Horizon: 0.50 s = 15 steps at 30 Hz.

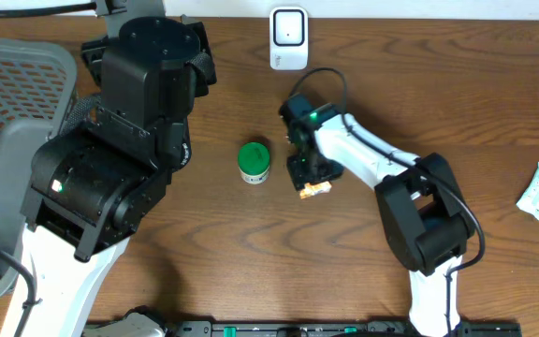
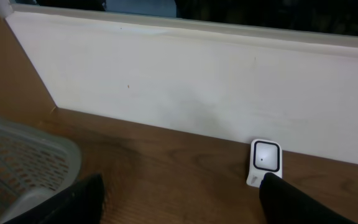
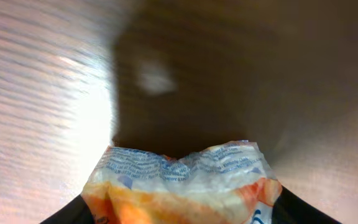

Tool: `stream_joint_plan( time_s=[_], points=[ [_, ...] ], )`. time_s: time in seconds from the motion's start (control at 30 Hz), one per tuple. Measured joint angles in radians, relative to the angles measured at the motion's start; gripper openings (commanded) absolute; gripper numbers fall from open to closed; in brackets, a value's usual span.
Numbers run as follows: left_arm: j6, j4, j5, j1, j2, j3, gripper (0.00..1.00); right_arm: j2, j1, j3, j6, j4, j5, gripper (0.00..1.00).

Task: Scan the item barcode
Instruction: 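Grasp the orange-and-white tissue pack with the right gripper and lift, then carry the orange-and-white pack with the right gripper to the scanner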

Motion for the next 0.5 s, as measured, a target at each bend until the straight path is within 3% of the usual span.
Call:
stream_joint_plan(
  time_s=[0.5],
  points=[
    [0.000, -0.035, 0.000, 0.000, 0.002, 0.000, 0.80, 0.001, -0.214, 0.012, 0.151, -0.230, -0.430, 0.51]
  ],
)
